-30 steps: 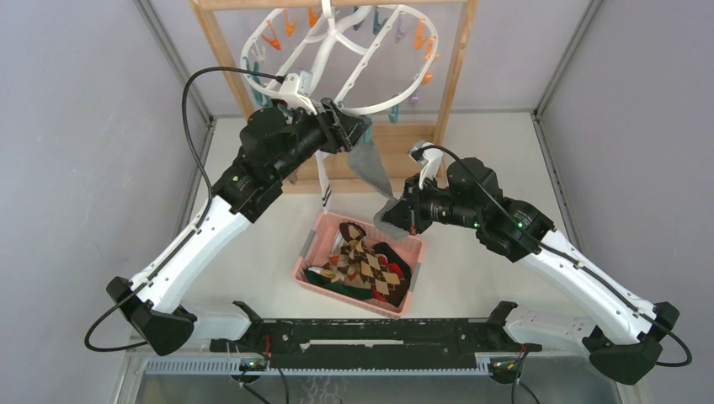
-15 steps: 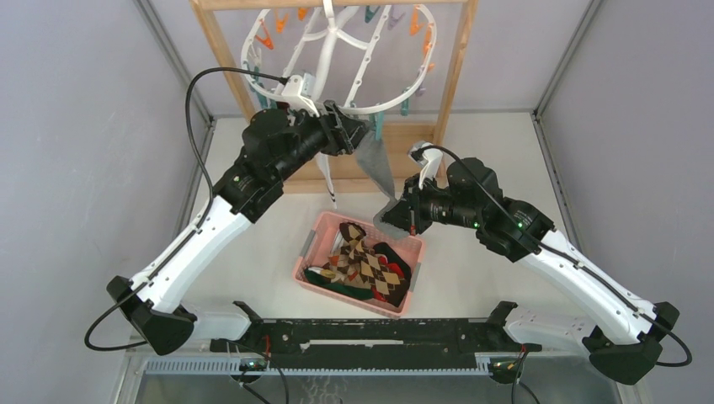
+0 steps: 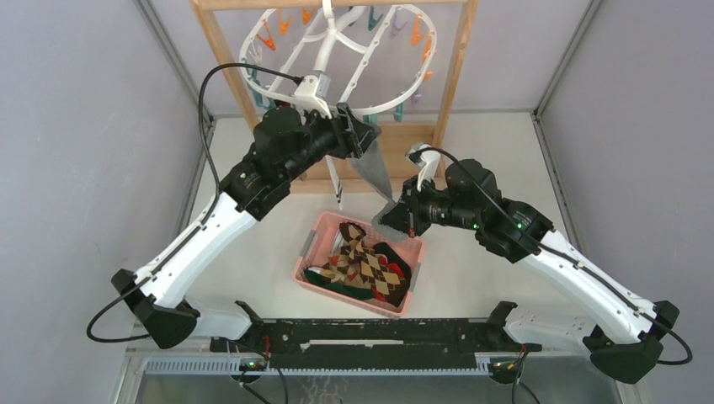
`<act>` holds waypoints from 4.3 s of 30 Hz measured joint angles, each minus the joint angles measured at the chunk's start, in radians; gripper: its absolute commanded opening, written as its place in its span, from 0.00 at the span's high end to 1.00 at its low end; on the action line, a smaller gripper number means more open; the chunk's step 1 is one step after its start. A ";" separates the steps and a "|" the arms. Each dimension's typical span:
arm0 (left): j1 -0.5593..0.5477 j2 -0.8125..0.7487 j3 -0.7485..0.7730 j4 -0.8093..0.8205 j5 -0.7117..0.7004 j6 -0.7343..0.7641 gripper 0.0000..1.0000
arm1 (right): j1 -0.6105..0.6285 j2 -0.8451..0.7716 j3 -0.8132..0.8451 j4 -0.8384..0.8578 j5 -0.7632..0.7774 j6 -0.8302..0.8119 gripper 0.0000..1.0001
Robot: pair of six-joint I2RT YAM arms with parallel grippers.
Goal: Remove the socks clipped to the hanger
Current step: Remove the sock from the hanger, then place the sock in the bin.
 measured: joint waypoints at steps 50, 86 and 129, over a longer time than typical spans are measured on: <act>0.011 0.047 0.045 -0.015 -0.027 0.007 0.80 | 0.026 0.002 -0.042 -0.002 -0.002 0.000 1.00; 0.026 -0.029 0.036 -0.070 -0.048 0.000 0.40 | 0.115 0.159 -0.218 -0.058 -0.075 -0.031 0.55; 0.026 -0.255 -0.024 -0.296 -0.152 -0.015 0.00 | 0.198 0.307 -0.095 -0.240 0.162 -0.148 0.44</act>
